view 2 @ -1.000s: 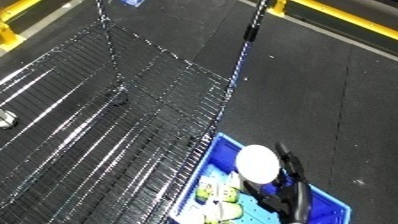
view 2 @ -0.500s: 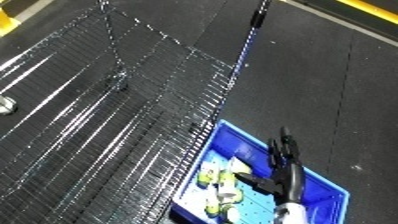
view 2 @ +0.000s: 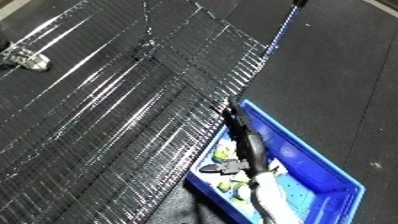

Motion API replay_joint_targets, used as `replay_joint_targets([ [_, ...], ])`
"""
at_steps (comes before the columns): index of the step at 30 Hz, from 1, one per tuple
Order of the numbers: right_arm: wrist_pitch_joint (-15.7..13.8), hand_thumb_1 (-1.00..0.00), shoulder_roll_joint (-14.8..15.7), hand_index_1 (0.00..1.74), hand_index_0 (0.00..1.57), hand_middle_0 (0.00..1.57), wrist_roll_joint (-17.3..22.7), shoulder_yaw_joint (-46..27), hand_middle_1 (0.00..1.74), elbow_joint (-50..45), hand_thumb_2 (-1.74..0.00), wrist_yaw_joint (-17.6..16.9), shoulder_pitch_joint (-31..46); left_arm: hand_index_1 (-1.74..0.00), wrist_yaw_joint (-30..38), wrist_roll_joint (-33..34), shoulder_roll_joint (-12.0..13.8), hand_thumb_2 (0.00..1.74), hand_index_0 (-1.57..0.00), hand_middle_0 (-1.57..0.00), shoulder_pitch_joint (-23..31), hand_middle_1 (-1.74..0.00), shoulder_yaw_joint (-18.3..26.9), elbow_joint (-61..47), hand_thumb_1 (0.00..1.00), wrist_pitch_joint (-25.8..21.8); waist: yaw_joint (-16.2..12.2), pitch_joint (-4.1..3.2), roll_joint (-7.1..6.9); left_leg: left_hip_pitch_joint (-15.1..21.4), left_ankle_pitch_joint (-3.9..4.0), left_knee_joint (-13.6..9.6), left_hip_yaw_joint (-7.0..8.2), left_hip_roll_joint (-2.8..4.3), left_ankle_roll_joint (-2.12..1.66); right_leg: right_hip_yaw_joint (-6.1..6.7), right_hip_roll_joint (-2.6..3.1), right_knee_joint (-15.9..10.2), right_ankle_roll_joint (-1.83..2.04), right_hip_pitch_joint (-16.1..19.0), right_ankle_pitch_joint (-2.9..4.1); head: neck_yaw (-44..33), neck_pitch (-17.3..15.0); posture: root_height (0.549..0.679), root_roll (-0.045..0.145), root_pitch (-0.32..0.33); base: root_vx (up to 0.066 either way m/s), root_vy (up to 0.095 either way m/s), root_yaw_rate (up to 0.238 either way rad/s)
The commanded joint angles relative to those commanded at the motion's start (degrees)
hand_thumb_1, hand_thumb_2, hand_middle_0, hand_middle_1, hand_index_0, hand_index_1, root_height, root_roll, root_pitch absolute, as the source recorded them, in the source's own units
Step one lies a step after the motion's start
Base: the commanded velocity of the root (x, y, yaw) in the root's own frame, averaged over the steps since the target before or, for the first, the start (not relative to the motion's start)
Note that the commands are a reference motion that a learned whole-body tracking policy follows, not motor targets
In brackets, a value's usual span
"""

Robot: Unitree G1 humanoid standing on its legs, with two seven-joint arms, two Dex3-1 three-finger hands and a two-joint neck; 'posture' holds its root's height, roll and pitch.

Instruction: Pick up the object and place it into the box

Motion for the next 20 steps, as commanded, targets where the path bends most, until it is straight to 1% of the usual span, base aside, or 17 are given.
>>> replay_joint_targets([
  [4,0.9,0.0,0.1,0.0,0.0,0.0,-0.6,1.4,0.0,0.3,0.0,0.6,-1.7,-1.74,0.2,0.1,0.4,1.74,-1.57,-1.57,-0.5,-1.74,0.0,0.2,1.0,0.3,1.8,-0.05,-0.92,-0.3,0.49,-0.2,-1.27,0.09,-0.16,-0.93,-0.06,-0.8,-0.18,1.0,0.28,-3.6,-1.4,0.672,0.073,-0.059,0.022,-0.048,0.167],
  [7,1.8,0.0,0.4,0.0,0.0,0.0,-2.3,2.4,0.0,-0.3,0.0,0.3,-2.6,-1.74,0.0,0.4,0.8,1.74,-1.57,-1.57,-0.6,-1.74,0.3,0.4,1.0,0.7,3.1,0.1,-1.69,-0.8,0.77,-0.1,-2.15,0.1,-0.13,-1.55,0.0,-0.8,-0.37,1.5,0.34,-6.7,-1.8,0.672,0.07,-0.063,0.022,-0.057,0.162],
  [10,2.5,0.0,0.8,0.0,0.0,0.0,-4.0,3.6,0.0,-0.8,0.0,0.0,-3.4,-1.74,-0.2,0.7,1.1,1.74,-1.57,-1.57,-0.7,-1.74,0.6,0.4,1.0,1.2,4.4,0.44,-2.52,-1.5,1.0,0.3,-2.9,0.15,-0.12,-2.08,0.15,-0.6,-0.56,1.6,0.33,-10.2,-1.7,0.672,0.066,-0.065,0.004,-0.067,0.159],
  [14,3.3,0.0,1.4,0.0,0.0,0.0,-5.9,4.8,0.0,-1.1,0.0,-0.6,-4.3,-1.74,-0.2,1.3,1.7,1.74,-1.57,-1.57,-0.9,-1.74,1.1,0.2,1.0,2.0,5.8,0.97,-3.67,-2.7,1.22,1.3,-3.66,0.41,-0.09,-2.83,0.53,0.2,-0.84,1.7,0.28,-14.3,-1.1,0.672,0.059,-0.069,0.011,-0.078,0.153],
  [16,3.6,0.0,1.7,0.0,0.0,0.0,-6.2,5.2,0.0,-1.4,0.0,-1.0,-4.5,-1.74,-0.2,1.6,2.2,1.74,-1.57,-1.57,-0.9,-1.74,1.4,0.0,1.0,2.6,6.5,1.23,-4.2,-3.3,1.27,2.0,-4.04,0.54,-0.08,-3.14,0.73,0.8,-0.97,1.6,0.21,-15.7,0.0,0.671,0.056,-0.072,0.035,-0.069,0.149],
  [20,4.0,0.0,2.3,0.0,0.0,0.0,-6.2,5.7,0.0,-1.8,0.0,-1.2,-4.6,-1.74,-0.2,2.3,3.0,1.74,-1.57,-1.57,-0.4,-1.74,2.0,-0.4,1.0,3.2,7.7,1.81,-5.06,-4.4,1.36,3.3,-4.75,0.6,0.03,-3.78,1.11,1.9,-1.18,1.5,0.0,-18.6,0.9,0.67,0.05,-0.078,0.038,-0.047,0.135],
])
